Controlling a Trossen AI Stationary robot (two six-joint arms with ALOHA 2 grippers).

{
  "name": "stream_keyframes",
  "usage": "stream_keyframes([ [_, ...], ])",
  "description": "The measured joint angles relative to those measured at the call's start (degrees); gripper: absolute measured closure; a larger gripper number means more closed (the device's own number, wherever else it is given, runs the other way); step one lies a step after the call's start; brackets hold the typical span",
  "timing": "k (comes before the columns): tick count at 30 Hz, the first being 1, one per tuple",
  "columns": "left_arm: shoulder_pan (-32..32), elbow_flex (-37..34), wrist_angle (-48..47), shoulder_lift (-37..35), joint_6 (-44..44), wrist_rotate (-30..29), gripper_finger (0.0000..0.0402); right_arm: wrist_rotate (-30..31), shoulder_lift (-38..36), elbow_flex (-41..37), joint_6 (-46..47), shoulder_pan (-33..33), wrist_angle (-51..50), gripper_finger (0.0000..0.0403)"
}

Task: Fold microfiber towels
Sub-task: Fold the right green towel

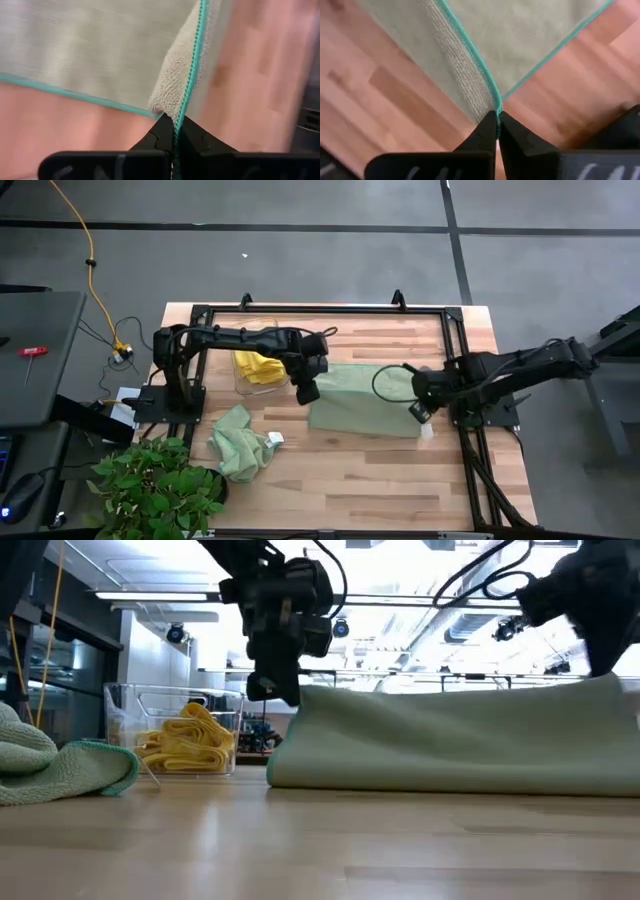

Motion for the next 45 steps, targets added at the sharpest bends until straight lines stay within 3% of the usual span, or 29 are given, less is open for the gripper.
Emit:
stream_keyframes([
  [10,0.43,0.02,3.55,0.04,3.78,-17.49,0.0401,6.61,3.38,0.0,-3.54,-10.46,-1.17,0.0403],
  [16,0.37,0.02,4.24,0.07,3.43,-19.17,0.0401,8.8,5.93,0.0,-4.27,-14.02,-0.96,0.0403],
  [26,-0.33,0.04,5.07,2.34,4.8,-32.2,0.0401,10.33,13.05,0.0,-7.62,-17.48,1.1,0.0403],
  [45,-0.33,0.0,11.31,7.06,7.06,-36.72,0.0398,17.01,23.8,0.02,-7.2,-20.09,4.64,0.0403],
])
